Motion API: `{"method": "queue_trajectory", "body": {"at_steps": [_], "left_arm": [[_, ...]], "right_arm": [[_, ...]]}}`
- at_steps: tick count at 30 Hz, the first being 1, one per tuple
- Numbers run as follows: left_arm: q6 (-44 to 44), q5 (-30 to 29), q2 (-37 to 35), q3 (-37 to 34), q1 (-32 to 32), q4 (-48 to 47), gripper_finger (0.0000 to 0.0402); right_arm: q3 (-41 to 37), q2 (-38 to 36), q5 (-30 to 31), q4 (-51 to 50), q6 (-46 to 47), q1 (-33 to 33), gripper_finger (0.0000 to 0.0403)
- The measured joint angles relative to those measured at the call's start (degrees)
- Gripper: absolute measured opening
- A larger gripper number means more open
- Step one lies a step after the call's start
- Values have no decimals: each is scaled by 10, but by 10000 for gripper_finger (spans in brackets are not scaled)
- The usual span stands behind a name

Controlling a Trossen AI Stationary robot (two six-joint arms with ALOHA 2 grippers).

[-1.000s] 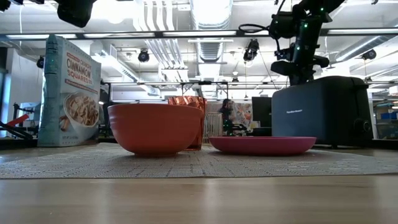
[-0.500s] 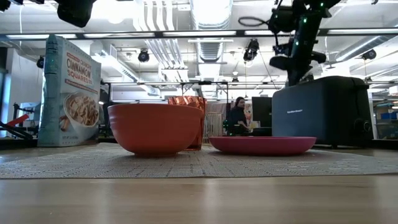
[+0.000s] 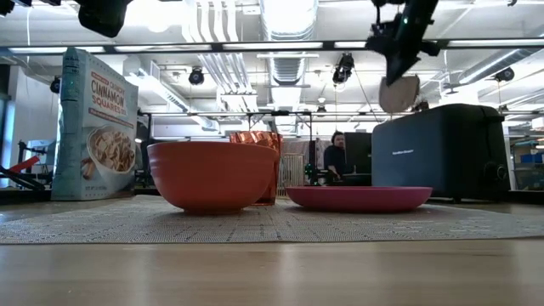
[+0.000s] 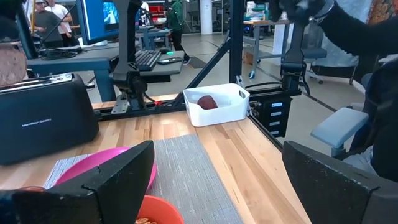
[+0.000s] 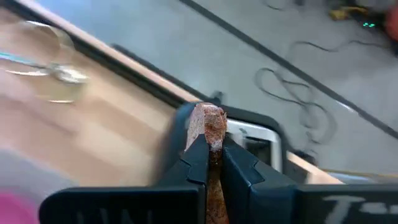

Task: Arrange a breakfast setting
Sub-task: Put the bagel on the pink plate

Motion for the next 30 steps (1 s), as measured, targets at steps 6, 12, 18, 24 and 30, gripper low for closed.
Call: {"method": "queue_trajectory", "body": {"at_steps": [6,12,18,24,30], "left_arm": [[3,-2,0,0,0,0,336],[7,-2,0,0,1,-4,336],[7,-3,0,0,1,-4,336],[7,-3,0,0,1,-4,336],[7,-3,0,0,1,-4,336]], "right_arm": [[1,0,-207,27,28,48,13],[-57,4,-295,82,41,132,13],[-132,10,-295,173,65,208,13],[-203,11,-295,260,98,245,13],[-279,11,-296,349,126,261,13]]}}
